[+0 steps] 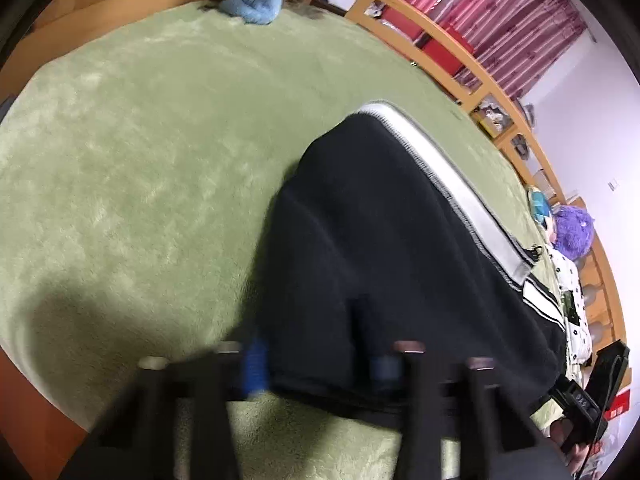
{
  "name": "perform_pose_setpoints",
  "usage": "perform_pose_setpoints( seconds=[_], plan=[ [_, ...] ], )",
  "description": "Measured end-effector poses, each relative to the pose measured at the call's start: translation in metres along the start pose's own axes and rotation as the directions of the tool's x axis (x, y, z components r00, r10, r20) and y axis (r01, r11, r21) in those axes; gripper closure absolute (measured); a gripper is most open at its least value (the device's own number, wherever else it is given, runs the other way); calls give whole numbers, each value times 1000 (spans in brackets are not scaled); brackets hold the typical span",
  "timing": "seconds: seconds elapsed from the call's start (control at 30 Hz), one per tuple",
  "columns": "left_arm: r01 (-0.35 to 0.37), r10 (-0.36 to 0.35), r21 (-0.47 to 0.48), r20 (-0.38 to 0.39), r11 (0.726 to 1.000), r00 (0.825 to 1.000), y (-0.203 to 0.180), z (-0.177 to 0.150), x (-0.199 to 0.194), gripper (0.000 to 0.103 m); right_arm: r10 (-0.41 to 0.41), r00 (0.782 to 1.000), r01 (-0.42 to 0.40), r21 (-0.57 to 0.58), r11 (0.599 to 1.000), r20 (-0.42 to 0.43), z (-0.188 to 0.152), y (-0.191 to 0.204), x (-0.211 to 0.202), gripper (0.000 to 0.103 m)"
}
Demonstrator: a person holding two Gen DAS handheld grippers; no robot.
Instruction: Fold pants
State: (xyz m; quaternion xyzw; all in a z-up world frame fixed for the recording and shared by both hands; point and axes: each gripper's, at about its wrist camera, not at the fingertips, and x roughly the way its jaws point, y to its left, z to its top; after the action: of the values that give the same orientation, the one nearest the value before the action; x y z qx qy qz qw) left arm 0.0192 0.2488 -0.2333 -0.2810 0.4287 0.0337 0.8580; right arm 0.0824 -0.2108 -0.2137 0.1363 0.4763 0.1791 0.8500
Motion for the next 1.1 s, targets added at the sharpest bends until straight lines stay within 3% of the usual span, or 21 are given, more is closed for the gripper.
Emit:
perform_pose_setpoints(
  seconds=[0.13, 0.3, 0.4, 0.53, 0.63, 0.73, 0.8, 0.87, 0.9, 0.93, 1.0, 1.1],
  plan=[
    [14, -20, 74, 84, 997, 996, -29, 8, -37, 87, -26, 1000, 26, 13, 1000, 16, -1, -6, -16, 50],
    [11, -74, 327, 180, 945, 981, -140, 24, -90, 88, -72, 990, 64, 66, 996, 124, 2, -43, -65, 50],
    [17, -129, 463, 211, 886, 969, -218, 22, -107, 88, -111, 975, 86, 135, 987, 190, 1, -79, -101, 50],
    [50, -211, 610, 194, 791, 958, -327, -2, -108, 88, -186, 955, 138, 209, 968, 233, -11, -132, -144, 50],
    [120, -280, 677, 132, 726, 951, -412, -31, -88, 88, -222, 943, 149, 283, 947, 246, -25, -169, -170, 50],
    [221, -348, 700, 41, 679, 937, -468, -60, -67, 88, -245, 940, 155, 342, 927, 239, -37, -202, -187, 50],
    [313, -390, 707, -56, 634, 919, -505, -83, -44, 86, -260, 938, 169, 354, 920, 229, -43, -215, -193, 50],
    [435, -441, 692, -184, 577, 878, -523, -102, -25, 74, -271, 938, 181, 360, 915, 218, -46, -225, -195, 50],
    [477, -451, 675, -232, 563, 862, -526, -108, -18, 70, -274, 938, 185, 361, 914, 213, -47, -231, -195, 50],
    [489, -442, 662, -256, 568, 860, -525, -113, -12, 67, -277, 938, 190, 360, 913, 207, -47, -235, -194, 50],
    [455, -410, 669, -239, 588, 880, -518, -115, -5, 53, -273, 940, 187, 361, 914, 206, -47, -241, -195, 50],
    [402, -358, 657, -208, 638, 910, -486, -107, 4, 48, -235, 942, 144, 345, 928, 239, -35, -245, -192, 50]
  ],
)
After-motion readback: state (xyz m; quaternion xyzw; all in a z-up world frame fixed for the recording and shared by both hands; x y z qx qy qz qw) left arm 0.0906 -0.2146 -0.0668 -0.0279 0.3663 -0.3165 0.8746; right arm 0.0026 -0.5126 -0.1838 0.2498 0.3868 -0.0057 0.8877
